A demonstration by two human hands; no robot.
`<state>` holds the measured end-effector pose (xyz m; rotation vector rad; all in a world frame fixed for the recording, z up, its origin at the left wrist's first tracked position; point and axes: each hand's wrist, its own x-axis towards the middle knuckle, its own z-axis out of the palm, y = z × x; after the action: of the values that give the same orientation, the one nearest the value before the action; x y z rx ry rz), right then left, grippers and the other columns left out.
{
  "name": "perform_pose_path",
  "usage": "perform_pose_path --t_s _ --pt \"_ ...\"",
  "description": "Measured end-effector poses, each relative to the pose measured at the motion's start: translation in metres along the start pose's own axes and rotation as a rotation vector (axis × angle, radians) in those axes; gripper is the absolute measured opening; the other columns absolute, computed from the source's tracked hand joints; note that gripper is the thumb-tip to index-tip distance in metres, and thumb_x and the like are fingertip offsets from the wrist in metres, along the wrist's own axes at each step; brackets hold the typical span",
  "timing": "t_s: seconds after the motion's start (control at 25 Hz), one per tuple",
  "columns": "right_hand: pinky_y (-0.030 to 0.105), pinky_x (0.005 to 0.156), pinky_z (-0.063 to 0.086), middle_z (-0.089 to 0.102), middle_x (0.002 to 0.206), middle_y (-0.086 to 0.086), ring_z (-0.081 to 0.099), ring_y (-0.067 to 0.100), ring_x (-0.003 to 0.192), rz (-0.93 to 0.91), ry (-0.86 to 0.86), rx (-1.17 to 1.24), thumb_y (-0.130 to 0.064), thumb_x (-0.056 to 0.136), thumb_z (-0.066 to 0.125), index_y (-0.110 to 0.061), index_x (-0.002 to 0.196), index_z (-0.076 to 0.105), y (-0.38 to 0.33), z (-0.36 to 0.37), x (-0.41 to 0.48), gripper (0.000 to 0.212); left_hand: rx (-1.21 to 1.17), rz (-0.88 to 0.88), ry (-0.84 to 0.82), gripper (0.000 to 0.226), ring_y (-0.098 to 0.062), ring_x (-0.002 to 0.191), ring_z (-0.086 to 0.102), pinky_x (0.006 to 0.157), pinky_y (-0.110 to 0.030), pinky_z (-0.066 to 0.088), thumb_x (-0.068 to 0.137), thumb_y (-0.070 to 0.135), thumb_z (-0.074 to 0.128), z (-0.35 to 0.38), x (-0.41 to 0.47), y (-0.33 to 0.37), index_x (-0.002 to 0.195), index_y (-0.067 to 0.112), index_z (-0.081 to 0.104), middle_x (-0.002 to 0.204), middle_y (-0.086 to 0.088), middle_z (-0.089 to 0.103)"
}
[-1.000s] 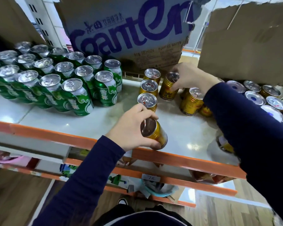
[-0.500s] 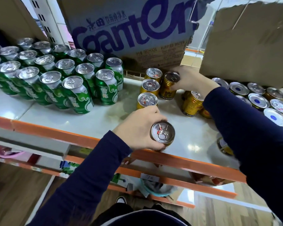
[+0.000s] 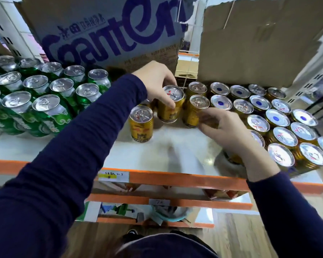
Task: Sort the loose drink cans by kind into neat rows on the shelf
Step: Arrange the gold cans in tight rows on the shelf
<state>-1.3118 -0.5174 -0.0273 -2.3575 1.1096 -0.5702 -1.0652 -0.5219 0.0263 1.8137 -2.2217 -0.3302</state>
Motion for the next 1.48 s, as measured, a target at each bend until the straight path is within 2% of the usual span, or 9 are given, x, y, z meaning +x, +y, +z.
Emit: perform_pose_path --t_s 0.12,0.24,0.32,0.48,0.88,1.04,1.16,1.28,1.48 --pt "0.026 0.08 0.052 0.067 0.103 0.003 0.063 0.015 0.091 0.081 -0.13 -0.048 -0.017 0.085 0.069 -0.014 0.113 0.066 0.009 0.027 -0.023 0.029 0.082 0.006 -0.078 0.068 -0.013 0.092 0.044 0.078 -0.026 0.036 0.068 0.043 0.083 0.008 0.011 -0.007 0.125 0.014 0.062 0.115 -0.007 0.059" --pt "0.04 0.081 0.051 0.065 0.101 0.005 0.063 0.023 0.089 0.087 -0.22 -0.022 -0.013 0.083 0.068 -0.012 0.111 0.068 0.014 0.043 -0.036 0.028 0.13 -0.021 -0.159 0.071 -0.022 0.102 0.053 0.081 -0.026 0.038 0.068 0.036 0.084 0.017 0.016 -0.011 0.13 0.011 0.059 0.123 -0.011 0.06" --pt "0.038 0.084 0.051 0.065 0.1 0.004 0.061 0.021 0.092 0.095 -0.204 -0.001 -0.012 0.082 0.068 -0.012 0.11 0.068 0.018 0.045 -0.039 0.028 0.146 -0.051 -0.162 0.073 -0.027 0.113 0.053 0.085 -0.029 0.041 0.069 0.035 0.084 0.023 0.016 -0.013 0.132 0.01 0.056 0.128 -0.012 0.057" --pt "0.034 0.086 0.05 0.065 0.103 0.001 0.061 0.018 0.098 0.115 -0.177 0.009 -0.012 0.083 0.067 -0.013 0.111 0.068 0.021 0.046 -0.042 0.028 0.156 -0.083 -0.057 0.078 -0.028 0.111 0.049 0.086 -0.035 0.043 0.064 0.052 0.082 0.028 0.011 -0.012 0.126 0.011 0.058 0.12 -0.011 0.05" --pt "0.03 0.085 0.05 0.066 0.106 0.003 0.062 0.017 0.098 0.107 -0.216 0.009 -0.015 0.085 0.067 -0.014 0.113 0.067 0.016 0.036 -0.04 0.028 0.23 -0.111 -0.085 0.077 -0.03 0.117 0.047 0.094 -0.041 0.043 0.073 0.049 0.076 0.029 0.007 0.002 0.135 0.01 0.051 0.127 -0.012 0.05" --pt "0.029 0.078 0.053 0.071 0.094 0.0 0.067 0.015 0.083 0.105 0.05 0.08 -0.015 0.084 0.069 -0.017 0.105 0.07 0.014 -0.01 -0.009 0.021 0.243 -0.031 0.038 0.061 -0.03 0.114 0.051 0.096 -0.045 0.042 0.082 0.06 0.06 0.046 0.013 0.032 0.125 0.016 0.06 0.12 -0.009 0.056" --pt "0.019 0.07 0.046 0.071 0.089 -0.003 0.064 0.008 0.072 0.121 0.159 0.05 -0.019 0.085 0.067 -0.022 0.1 0.071 0.022 -0.044 0.027 0.015 0.232 -0.075 0.044 0.05 -0.029 0.105 0.056 0.091 -0.043 0.037 0.085 0.059 0.055 0.062 0.025 0.051 0.112 0.018 0.062 0.108 -0.006 0.059" --pt "0.008 0.068 0.039 0.07 0.093 -0.004 0.058 0.005 0.081 0.131 0.175 -0.047 -0.023 0.086 0.066 -0.019 0.102 0.072 0.034 -0.059 0.062 0.017 0.216 -0.156 0.046 0.056 -0.029 0.102 0.057 0.086 -0.04 0.039 0.079 0.065 0.058 0.074 0.034 0.059 0.104 0.015 0.06 0.106 -0.007 0.06" --pt "0.023 0.085 0.042 0.067 0.117 0.004 0.06 0.018 0.104 0.031 -0.009 -0.247 -0.031 0.086 0.067 -0.015 0.119 0.066 0.045 -0.05 0.11 0.037 0.212 -0.176 0.083 0.06 -0.027 0.096 0.058 0.088 -0.04 0.036 0.068 0.066 0.066 0.073 0.033 0.062 0.102 0.016 0.062 0.099 -0.004 0.059"
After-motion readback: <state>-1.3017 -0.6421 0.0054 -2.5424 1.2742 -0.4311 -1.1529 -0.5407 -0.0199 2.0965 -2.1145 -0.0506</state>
